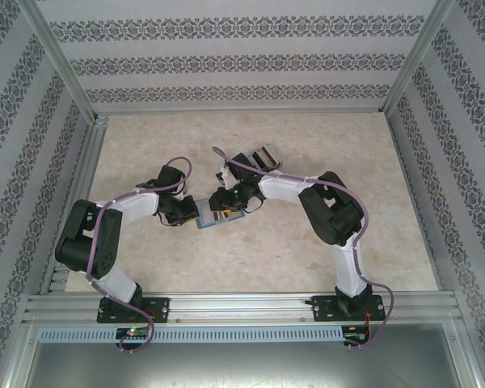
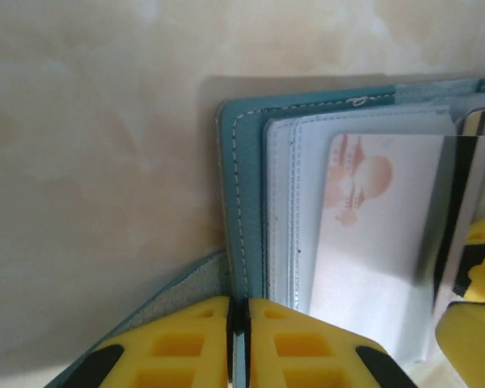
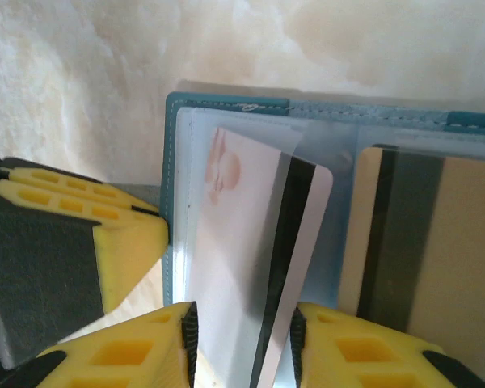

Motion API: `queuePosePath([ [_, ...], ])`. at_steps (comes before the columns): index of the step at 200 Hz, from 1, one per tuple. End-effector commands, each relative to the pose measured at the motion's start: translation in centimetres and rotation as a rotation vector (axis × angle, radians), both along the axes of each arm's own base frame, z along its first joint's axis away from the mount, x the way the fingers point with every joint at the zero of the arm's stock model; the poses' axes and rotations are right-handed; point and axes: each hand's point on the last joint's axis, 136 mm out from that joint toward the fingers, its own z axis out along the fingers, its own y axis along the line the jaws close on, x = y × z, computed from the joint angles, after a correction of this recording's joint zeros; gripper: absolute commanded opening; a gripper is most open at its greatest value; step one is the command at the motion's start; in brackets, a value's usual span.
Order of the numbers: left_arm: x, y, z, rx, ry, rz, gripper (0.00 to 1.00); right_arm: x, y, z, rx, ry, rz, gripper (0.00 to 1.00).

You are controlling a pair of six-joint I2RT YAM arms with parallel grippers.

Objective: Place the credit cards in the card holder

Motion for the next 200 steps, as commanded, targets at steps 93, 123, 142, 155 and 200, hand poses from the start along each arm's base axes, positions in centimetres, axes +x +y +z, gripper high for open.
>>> queuePosePath([
  [93, 1.4, -0.6, 1.6, -0.060, -0.059, 0.032, 0.13, -1.7, -0.9, 1.5, -0.232, -0.141, 0.103, 0.39],
  [123, 1.4, -0.6, 1.7, -0.065, -0.063, 0.038, 0.11, -1.9, -0.4, 0.1, -0.314, -0.158, 0.130, 0.38],
  [142, 1.3, -0.6, 1.6, -0.069, -0.064, 0.037, 0.10, -1.5, -0.6, -0.5, -0.377, -0.186, 0.127, 0.38],
  [155, 1.1, -0.6, 1.5, -0.069, -0.060, 0.036, 0.10, -1.2, -0.9, -0.9, -0.417, -0.202, 0.122, 0.38],
  [200, 0.6, -0.6, 0.9, -0.075, -0.055, 0.043, 0.09, -0.5, -1.0, -1.2, -0.467, -0.229, 0.123, 0.38],
])
